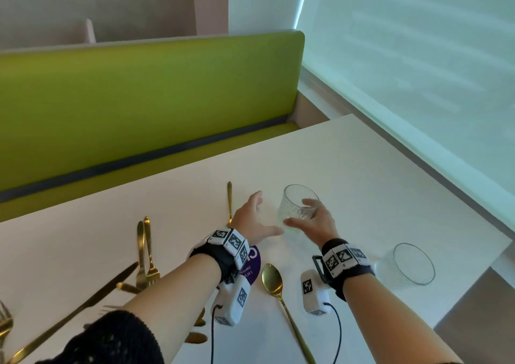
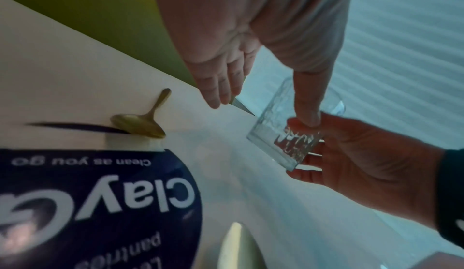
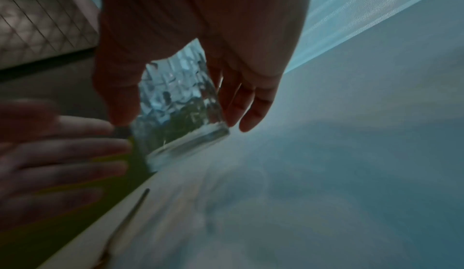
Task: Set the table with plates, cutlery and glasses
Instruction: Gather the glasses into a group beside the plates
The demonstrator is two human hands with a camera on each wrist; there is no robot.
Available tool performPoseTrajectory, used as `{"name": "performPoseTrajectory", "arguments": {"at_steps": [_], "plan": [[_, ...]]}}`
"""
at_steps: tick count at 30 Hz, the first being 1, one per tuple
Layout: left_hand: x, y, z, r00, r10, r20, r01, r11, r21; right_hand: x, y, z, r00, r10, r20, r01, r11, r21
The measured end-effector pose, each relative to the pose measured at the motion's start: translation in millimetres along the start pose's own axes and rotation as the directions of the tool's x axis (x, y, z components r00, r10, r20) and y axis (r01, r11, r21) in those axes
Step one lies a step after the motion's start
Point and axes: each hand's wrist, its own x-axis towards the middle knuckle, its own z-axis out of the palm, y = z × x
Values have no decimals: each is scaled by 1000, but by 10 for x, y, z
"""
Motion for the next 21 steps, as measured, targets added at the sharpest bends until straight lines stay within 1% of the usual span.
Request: {"name": "performPoseTrajectory", "arguments": {"at_steps": [2,5,7,10,12,15,16,17,18,19,20,21], "plan": [[-45,49,78,999,27,41,-27,1000,3,-148,-37,-21,994,-11,104,0,995,101],[-124,109,184,995,52,88,-50,998,-24,-364,-112,-82,984,-37,174,-3,974,225],[-183,149,258,993,59,98,-56,998,-37,-468,-100,-114,984,-38,171,-10,963,269],[-254,213,383,994,77,79,-74,997,-34,-622,-27,-183,989,-2,145,-44,948,316],[-299,245,473,995,73,72,-71,997,-24,-729,33,-260,991,12,135,-53,951,304],[-336,246,598,998,58,36,-57,998,-12,-909,125,-435,993,28,117,-46,987,155],[-346,245,626,998,54,23,-54,998,-11,-960,161,-510,995,51,85,-59,994,96],[-352,243,644,999,45,11,-45,999,-16,-1006,193,-595,998,65,20,-66,997,41],[-355,243,653,999,32,1,-32,999,-26,-1054,223,-690,995,65,-76,-65,998,-3],[-357,245,656,1000,19,-8,-19,999,-37,-1098,258,-788,978,55,-200,-64,997,-41],[-356,249,653,1000,12,-19,-13,999,-46,-1145,295,-893,943,47,-331,-70,996,-59],[-359,258,647,1000,8,-28,-9,999,-53,-1175,352,-995,890,56,-453,-88,995,-50]]}}
